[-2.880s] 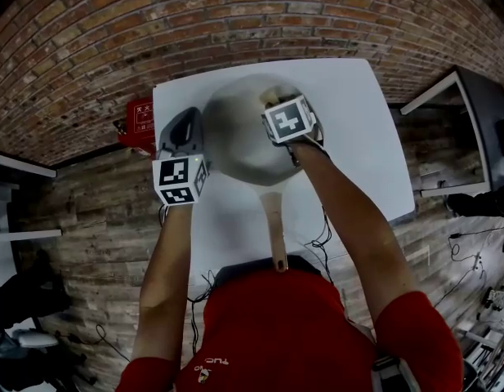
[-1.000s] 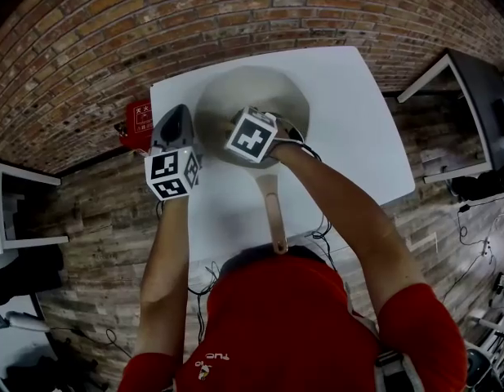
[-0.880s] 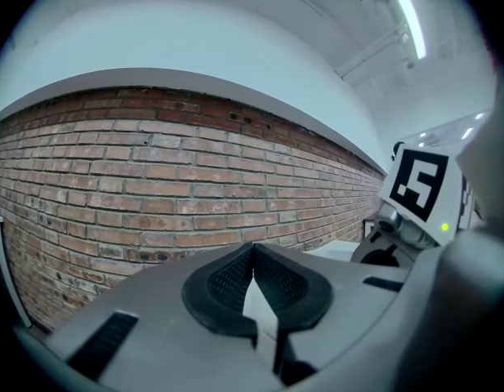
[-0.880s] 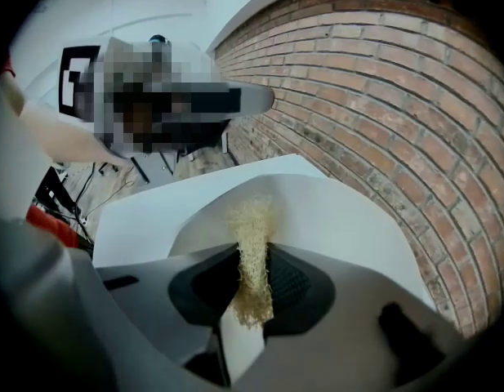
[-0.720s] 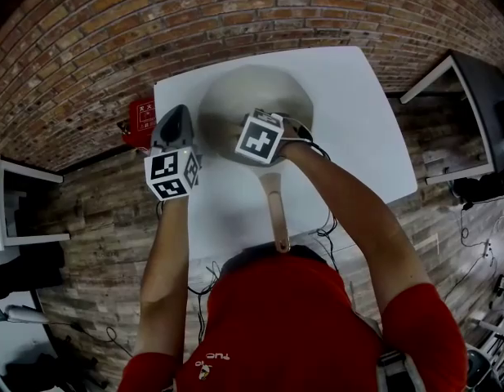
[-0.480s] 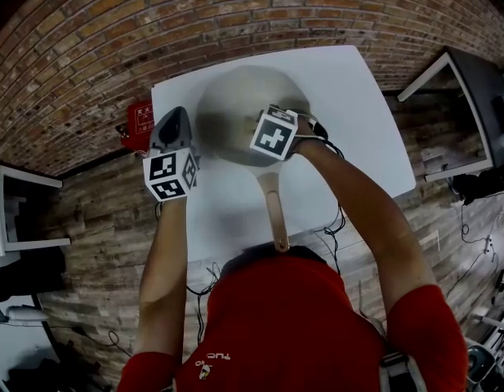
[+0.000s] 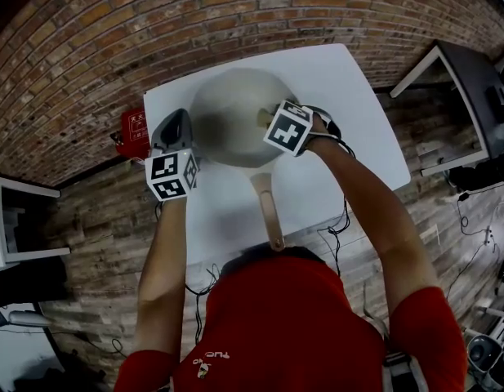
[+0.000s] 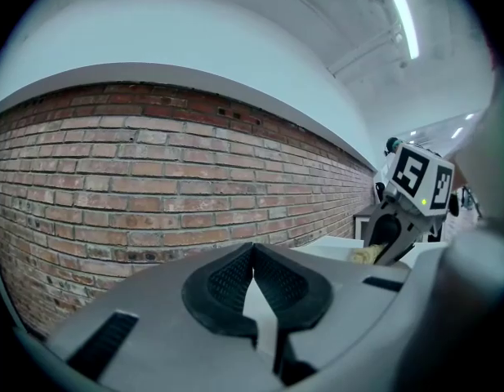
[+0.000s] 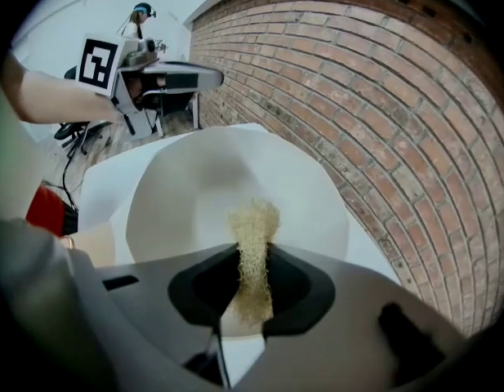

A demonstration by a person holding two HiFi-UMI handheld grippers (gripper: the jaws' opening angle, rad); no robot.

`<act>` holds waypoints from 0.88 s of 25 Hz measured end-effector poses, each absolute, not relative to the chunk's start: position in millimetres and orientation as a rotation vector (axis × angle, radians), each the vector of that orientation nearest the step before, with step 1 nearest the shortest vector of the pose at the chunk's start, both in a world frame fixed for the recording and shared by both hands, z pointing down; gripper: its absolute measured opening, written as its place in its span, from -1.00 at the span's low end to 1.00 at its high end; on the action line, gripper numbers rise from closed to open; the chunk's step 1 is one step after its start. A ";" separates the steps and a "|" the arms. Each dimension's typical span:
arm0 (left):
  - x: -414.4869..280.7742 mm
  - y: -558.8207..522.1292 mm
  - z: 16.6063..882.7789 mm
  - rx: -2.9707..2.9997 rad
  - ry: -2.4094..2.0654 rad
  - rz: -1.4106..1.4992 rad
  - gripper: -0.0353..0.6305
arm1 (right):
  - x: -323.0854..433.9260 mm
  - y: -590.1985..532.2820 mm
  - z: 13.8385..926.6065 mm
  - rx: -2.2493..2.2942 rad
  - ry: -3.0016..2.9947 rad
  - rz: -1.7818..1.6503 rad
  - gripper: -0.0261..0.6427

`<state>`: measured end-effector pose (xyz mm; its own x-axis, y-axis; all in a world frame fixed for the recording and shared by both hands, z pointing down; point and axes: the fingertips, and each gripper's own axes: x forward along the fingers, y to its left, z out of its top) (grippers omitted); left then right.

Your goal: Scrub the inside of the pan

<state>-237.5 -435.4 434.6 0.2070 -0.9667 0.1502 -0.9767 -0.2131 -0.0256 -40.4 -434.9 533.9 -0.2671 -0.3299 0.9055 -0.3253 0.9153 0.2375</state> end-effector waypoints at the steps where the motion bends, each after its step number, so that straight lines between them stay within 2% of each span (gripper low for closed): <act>1: -235.7 -436.3 432.9 2.386 -1.921 0.204 -0.85 | -42.6 -436.5 530.5 0.501 -1.900 0.022 -0.67; 8: -216.2 -439.0 410.3 2.436 -1.914 0.178 -0.85 | -73.9 -464.4 476.4 0.735 -2.279 0.199 -0.66; 17: -183.9 -430.6 369.2 2.489 -1.901 0.109 -0.85 | -114.7 -447.5 380.0 0.851 -2.737 0.020 -0.66; 22: -170.9 -419.9 351.8 2.495 -1.921 0.056 -0.85 | -117.6 -427.3 359.0 0.911 -2.876 0.050 -0.67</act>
